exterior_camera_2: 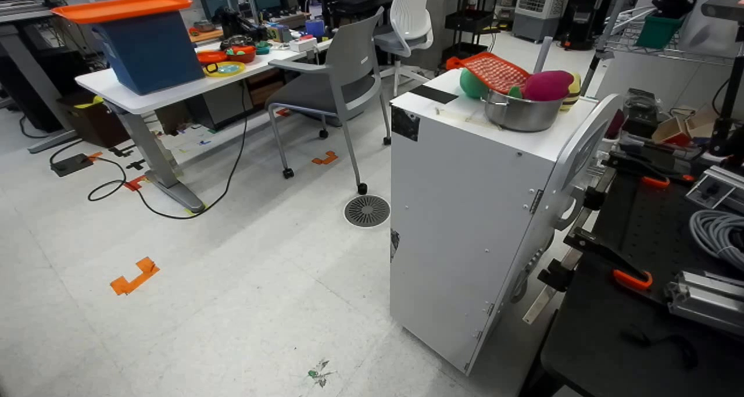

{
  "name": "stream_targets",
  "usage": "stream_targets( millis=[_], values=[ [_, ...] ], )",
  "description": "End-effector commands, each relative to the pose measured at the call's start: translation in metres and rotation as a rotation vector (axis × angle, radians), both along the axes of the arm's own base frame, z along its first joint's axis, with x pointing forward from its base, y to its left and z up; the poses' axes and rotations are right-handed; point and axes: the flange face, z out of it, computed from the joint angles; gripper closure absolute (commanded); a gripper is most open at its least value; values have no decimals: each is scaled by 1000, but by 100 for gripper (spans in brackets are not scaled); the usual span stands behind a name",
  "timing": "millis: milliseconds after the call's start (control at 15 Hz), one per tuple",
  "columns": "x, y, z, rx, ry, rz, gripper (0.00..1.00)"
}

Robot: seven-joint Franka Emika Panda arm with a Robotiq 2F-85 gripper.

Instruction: Remove the purple plushy from the pot and put it atop the cupboard

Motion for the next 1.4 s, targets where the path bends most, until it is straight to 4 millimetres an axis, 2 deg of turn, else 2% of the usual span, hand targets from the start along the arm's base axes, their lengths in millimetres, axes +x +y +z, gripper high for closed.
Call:
stream_targets(
  millis=[0, 200, 267, 867, 1333],
  values=[
    [-5, 8, -6, -34, -72, 81, 0],
    [-10, 12, -12, -19, -45, 94, 0],
    [-5, 8, -14, -21, -42, 69, 0],
    [-6, 8, -17, -20, -35, 69, 0],
    [1, 14, -24, -28, -27, 65, 0]
  ],
)
